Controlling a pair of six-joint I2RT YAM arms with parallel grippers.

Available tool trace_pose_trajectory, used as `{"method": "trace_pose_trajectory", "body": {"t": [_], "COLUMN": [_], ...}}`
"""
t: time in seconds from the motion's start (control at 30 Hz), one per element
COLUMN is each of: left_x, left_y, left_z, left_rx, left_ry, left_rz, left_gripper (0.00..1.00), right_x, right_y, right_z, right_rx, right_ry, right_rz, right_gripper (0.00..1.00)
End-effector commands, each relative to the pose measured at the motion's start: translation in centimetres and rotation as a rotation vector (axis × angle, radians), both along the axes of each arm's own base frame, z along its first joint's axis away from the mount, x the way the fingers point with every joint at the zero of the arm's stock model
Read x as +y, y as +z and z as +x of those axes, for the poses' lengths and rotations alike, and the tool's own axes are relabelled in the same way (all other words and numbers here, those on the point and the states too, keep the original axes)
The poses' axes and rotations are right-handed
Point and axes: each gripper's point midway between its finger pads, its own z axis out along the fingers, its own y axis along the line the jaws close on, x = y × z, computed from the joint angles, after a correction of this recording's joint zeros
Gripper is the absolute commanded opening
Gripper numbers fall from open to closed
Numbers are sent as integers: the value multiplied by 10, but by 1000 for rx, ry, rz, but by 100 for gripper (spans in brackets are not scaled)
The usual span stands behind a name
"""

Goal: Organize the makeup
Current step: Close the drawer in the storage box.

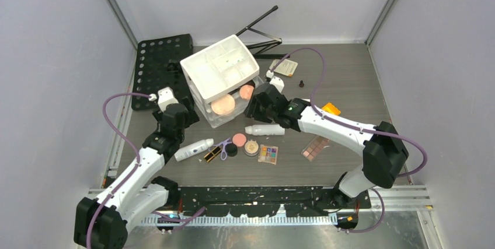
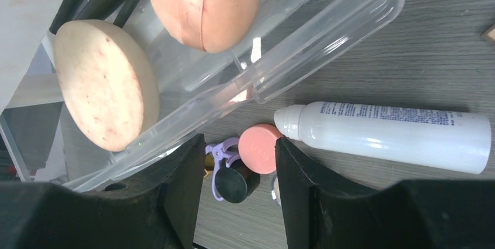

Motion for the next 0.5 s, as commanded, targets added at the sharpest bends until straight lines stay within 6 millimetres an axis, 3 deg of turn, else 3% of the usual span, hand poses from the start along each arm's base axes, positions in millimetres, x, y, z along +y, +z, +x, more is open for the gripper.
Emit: {"method": "trace_pose_trajectory", "body": {"t": [0.0,0.47], "left_x": [-4,-3], "left_y": [20,22], "left_z": [9,8], "left_rx": [-69,-74], "left_ry": [7,8], "left_rz": [-31,-32], "left_gripper": [83,83], "right_x": [-1,24], "right_y": [15,50], "right_z": [18,51], "right_rx": [-77,-193], "right_ry": [-64,-74], "right_rz": [10,55], "right_gripper": [53,52]}}
